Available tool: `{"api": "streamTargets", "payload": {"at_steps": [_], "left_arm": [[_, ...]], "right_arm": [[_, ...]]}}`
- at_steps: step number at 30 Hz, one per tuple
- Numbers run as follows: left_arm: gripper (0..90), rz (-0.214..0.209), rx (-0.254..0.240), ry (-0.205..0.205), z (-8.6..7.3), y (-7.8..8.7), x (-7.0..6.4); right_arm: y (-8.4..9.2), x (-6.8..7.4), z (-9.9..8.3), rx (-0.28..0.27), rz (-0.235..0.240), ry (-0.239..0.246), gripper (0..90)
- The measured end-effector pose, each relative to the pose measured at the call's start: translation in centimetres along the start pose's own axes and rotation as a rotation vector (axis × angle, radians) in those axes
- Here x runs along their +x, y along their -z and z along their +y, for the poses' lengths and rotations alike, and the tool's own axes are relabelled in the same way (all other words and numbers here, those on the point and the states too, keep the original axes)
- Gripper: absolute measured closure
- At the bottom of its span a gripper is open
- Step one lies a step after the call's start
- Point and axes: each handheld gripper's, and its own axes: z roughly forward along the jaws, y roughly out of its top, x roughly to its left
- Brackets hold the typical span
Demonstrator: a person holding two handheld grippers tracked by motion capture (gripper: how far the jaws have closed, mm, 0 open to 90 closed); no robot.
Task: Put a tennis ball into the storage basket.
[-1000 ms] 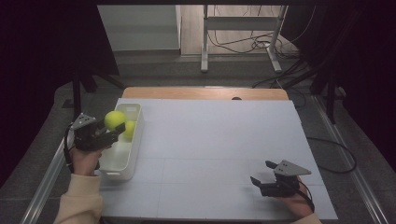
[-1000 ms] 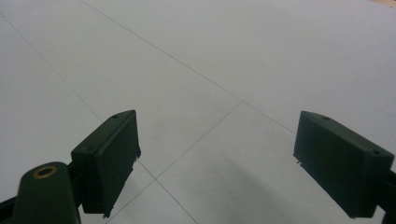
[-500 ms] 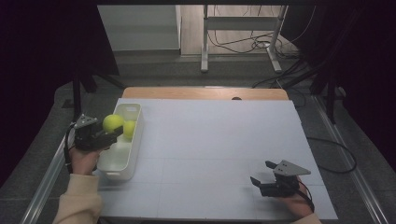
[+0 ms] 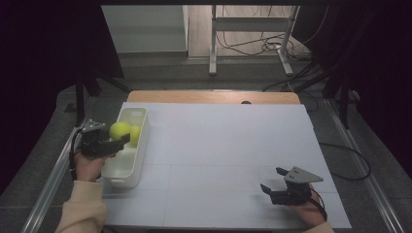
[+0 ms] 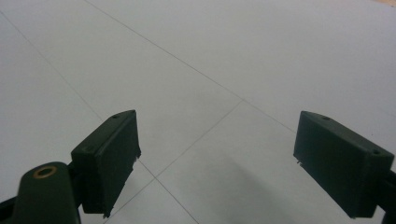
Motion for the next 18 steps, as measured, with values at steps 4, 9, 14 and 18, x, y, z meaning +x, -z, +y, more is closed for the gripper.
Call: {"api": "streamTargets", "payload": {"at_steps": [4,9,14,18], "left_arm": [[27.1,-0.001,0.019,-0.009,0.08,-0.05,-0.05],[27.1,-0.007,0.056,-0.027,0.09,-0.27,-0.14],[27.0,-0.014,0.084,-0.031,0.05,-0.43,-0.13],[26.9,-0.019,0.098,-0.026,0.03,-0.47,-0.04]], "right_arm": [[0.00,0.00,0.00,0.000,0.000,-0.001,14.6],[-0.01,0.01,-0.01,-0.002,0.003,-0.001,14.6],[-0.02,0.02,-0.01,-0.001,0.004,0.000,14.7],[-0.03,0.01,-0.02,-0.003,0.003,-0.001,14.7]]}}
